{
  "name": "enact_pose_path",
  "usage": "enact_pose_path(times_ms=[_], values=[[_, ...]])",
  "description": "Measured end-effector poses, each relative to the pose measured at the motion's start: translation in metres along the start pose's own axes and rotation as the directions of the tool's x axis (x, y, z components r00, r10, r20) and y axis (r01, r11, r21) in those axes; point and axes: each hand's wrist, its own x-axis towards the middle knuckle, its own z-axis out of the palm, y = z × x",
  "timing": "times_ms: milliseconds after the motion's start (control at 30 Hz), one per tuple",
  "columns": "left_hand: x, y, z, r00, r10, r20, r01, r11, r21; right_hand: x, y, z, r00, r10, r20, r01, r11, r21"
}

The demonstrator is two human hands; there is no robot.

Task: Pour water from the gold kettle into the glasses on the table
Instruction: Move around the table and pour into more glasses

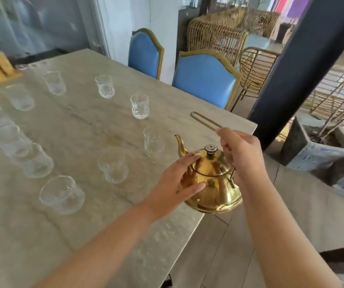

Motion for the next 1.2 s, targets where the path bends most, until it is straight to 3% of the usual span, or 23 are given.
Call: enact_pose_path(times_ms=[300, 500, 933, 1200], values=[[0.043, 0.004, 0.003, 0.994, -0.108, -0.035, 0.11, 0.991, 0.071, 0.057, -0.009, -0.006, 0.99, 0.021, 0.141, -0.011, 0.997, -0.076], [0.068, 0.009, 0.016, 0.967, -0.201, -0.159, 0.218, 0.97, 0.103, 0.099, -0.015, -0.01, 0.95, -0.001, 0.313, 0.043, 0.991, -0.129], [0.106, 0.014, 0.033, 0.859, -0.382, -0.339, 0.376, 0.922, -0.086, 0.173, -0.03, 0.009, 0.774, -0.046, 0.632, 0.24, 0.945, -0.224], [0.112, 0.019, 0.029, 0.848, -0.408, -0.337, 0.327, 0.905, -0.273, 0.187, -0.038, 0.023, 0.64, -0.055, 0.767, 0.403, 0.873, -0.274]])
